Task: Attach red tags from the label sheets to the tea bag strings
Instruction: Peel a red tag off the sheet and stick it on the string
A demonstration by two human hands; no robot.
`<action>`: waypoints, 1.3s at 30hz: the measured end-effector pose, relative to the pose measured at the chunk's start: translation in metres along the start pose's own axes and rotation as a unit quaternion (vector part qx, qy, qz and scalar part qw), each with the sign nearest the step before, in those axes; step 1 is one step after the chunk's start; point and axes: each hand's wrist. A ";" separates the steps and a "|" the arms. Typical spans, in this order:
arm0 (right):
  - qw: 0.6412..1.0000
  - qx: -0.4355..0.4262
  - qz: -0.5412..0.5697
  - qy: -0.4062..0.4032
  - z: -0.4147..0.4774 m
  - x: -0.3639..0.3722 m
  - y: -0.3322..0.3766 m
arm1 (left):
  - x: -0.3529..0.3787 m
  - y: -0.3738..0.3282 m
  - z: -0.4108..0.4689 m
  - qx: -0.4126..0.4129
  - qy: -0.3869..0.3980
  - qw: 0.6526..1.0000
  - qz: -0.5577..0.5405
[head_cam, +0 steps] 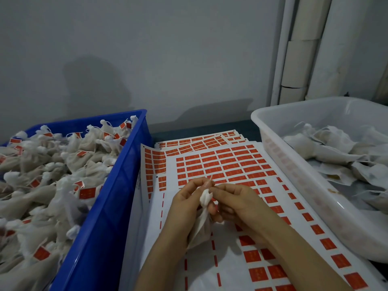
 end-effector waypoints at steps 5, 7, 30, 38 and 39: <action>1.000 0.017 -0.014 0.012 0.000 -0.005 0.000 | 0.001 0.003 0.000 -0.005 0.014 1.000 -0.020; 1.000 0.028 -0.002 0.012 -0.001 -0.006 0.002 | 0.002 0.003 0.000 0.004 0.018 1.000 -0.023; 0.983 0.078 -0.051 -0.158 0.005 -0.001 -0.001 | 0.010 0.010 0.000 0.092 -0.066 0.977 0.182; 0.983 0.089 0.042 -0.157 0.009 0.003 0.006 | 0.011 0.016 0.001 0.189 -0.130 0.946 0.228; 0.978 0.114 0.018 -0.173 0.010 0.002 0.007 | 0.012 0.016 0.000 0.189 -0.138 0.945 0.228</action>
Point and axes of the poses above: each hand's wrist, its own z-axis towards the middle knuckle, its own x-axis out of the palm, y = z × x, and after that the axes turned 12 degrees about -x, right-handed
